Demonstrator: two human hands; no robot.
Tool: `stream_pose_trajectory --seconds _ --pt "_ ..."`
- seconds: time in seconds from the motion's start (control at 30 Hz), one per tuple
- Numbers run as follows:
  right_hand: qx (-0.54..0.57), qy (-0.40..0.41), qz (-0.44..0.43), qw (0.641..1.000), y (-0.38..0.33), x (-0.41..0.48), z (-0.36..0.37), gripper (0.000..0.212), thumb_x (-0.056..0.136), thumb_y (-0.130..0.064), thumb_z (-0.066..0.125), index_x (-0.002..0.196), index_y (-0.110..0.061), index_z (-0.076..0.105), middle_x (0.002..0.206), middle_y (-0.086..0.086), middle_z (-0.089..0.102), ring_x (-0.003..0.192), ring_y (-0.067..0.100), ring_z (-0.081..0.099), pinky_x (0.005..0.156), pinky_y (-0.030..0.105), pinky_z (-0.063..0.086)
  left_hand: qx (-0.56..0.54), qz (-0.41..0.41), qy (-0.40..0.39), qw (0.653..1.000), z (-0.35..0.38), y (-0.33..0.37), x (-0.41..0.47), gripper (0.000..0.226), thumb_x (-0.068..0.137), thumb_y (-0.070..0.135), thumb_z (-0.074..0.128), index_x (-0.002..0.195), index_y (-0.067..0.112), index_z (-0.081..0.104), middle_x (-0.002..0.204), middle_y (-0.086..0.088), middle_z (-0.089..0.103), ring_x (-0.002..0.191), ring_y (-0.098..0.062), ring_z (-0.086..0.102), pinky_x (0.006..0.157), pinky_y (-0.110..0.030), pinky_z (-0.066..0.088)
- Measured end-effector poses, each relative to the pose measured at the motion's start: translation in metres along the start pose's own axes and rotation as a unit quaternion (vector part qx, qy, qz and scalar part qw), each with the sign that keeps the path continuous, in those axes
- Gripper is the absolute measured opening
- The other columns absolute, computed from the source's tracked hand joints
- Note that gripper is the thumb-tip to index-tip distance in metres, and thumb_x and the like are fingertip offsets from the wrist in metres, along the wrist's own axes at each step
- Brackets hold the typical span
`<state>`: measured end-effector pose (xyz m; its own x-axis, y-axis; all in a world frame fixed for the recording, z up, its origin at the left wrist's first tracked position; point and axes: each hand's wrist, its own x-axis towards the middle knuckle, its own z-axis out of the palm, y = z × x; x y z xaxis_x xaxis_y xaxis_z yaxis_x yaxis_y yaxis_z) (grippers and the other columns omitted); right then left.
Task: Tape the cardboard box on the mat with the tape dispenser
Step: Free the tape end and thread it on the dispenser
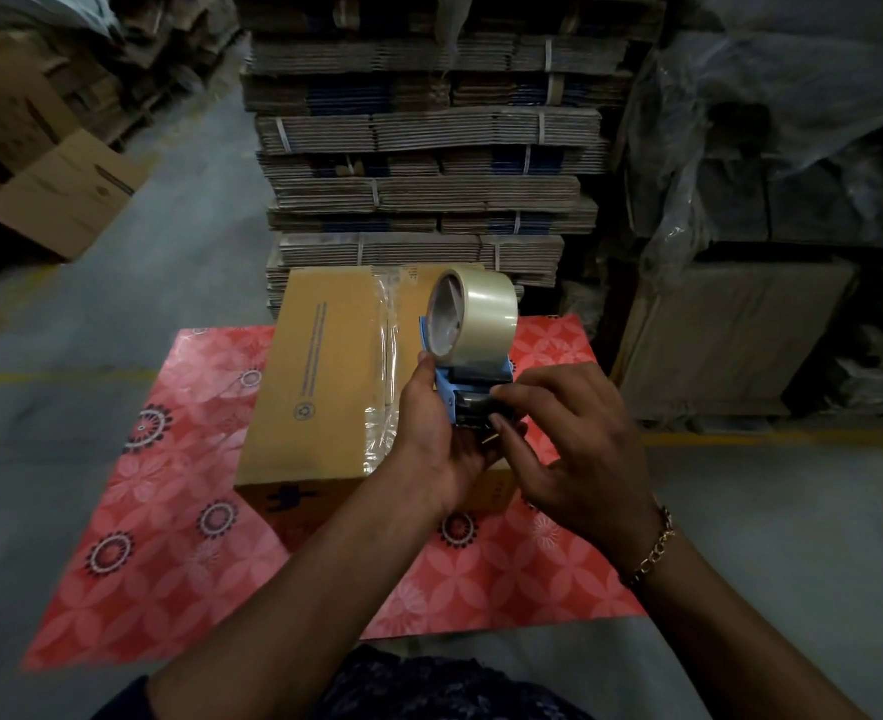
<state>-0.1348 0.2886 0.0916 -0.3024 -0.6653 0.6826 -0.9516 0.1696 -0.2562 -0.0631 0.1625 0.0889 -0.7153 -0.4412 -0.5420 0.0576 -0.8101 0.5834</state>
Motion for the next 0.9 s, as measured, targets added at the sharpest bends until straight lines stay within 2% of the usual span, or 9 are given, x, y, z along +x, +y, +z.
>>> stream_pose_trajectory --seconds 0.17,0.27,0.4,0.53,0.7,0.8,0.9 --pt "-0.013 -0.003 -0.038 0.999 0.004 0.001 0.002 0.014 0.089 -0.012 0.071 0.102 -0.01 0.078 0.097 0.007 0.074 0.088 0.03 0.065 0.07 0.048 0.05 -0.005 0.009 0.016 1.0 0.002 -0.003 0.003 0.064 0.099 0.062 0.035 0.106 0.011 0.073 0.08 -0.009 0.076 0.073 -0.023 0.071 0.06 -0.03 0.057" --pt "-0.013 -0.023 -0.048 0.998 0.002 0.001 0.005 0.015 0.089 -0.01 0.067 0.101 -0.01 0.077 0.096 0.006 0.074 0.086 0.032 0.065 0.069 0.048 0.05 -0.022 0.015 0.03 0.999 0.002 -0.003 0.005 0.064 0.099 0.062 0.035 0.114 0.01 0.071 0.08 -0.01 0.076 0.075 -0.024 0.071 0.058 -0.03 0.057" --pt "-0.024 -0.019 -0.059 0.998 -0.004 0.001 0.007 0.018 0.084 -0.007 0.07 0.1 -0.01 0.077 0.092 0.006 0.074 0.08 0.031 0.063 0.064 0.047 0.048 -0.038 0.031 0.044 0.998 0.004 0.004 0.009 0.06 0.099 0.058 0.036 0.115 0.01 0.069 0.074 -0.009 0.072 0.073 -0.024 0.066 0.054 -0.026 0.056" --pt "-0.04 -0.008 -0.066 0.997 -0.01 0.0 0.002 0.016 0.091 -0.011 0.064 0.099 -0.01 0.077 0.087 0.005 0.073 0.075 0.03 0.06 0.061 0.043 0.043 -0.059 0.027 0.036 0.997 0.008 0.007 0.009 0.057 0.1 0.054 0.036 0.114 0.007 0.065 0.073 -0.01 0.065 0.058 -0.022 0.064 0.051 -0.023 0.053" --pt "-0.051 0.001 -0.07 0.996 -0.008 0.0 -0.003 0.017 0.09 -0.008 0.065 0.099 -0.011 0.078 0.088 0.005 0.073 0.073 0.029 0.059 0.06 0.042 0.041 -0.069 0.022 0.034 0.997 0.012 0.006 0.01 0.063 0.1 0.056 0.036 0.126 0.005 0.065 0.078 -0.012 0.068 0.06 -0.023 0.066 0.051 -0.024 0.055" --pt "-0.057 0.008 -0.076 0.995 -0.007 -0.002 -0.006 0.018 0.089 -0.007 0.064 0.098 -0.011 0.078 0.088 0.004 0.073 0.072 0.028 0.058 0.06 0.041 0.039 -0.061 0.034 0.023 0.997 0.014 0.009 0.014 0.067 0.102 0.056 0.031 0.118 0.001 0.064 0.067 -0.014 0.069 0.051 -0.025 0.067 0.047 -0.022 0.052" --pt "-0.059 -0.001 -0.068 0.996 -0.013 -0.008 -0.007 0.018 0.092 -0.01 0.061 0.097 -0.012 0.078 0.089 0.003 0.073 0.072 0.027 0.057 0.06 0.04 0.038 -0.026 0.056 -0.004 0.998 0.009 0.011 0.018 0.07 0.102 0.056 0.026 0.107 -0.002 0.065 0.064 -0.016 0.068 0.052 -0.025 0.065 0.046 -0.023 0.05"
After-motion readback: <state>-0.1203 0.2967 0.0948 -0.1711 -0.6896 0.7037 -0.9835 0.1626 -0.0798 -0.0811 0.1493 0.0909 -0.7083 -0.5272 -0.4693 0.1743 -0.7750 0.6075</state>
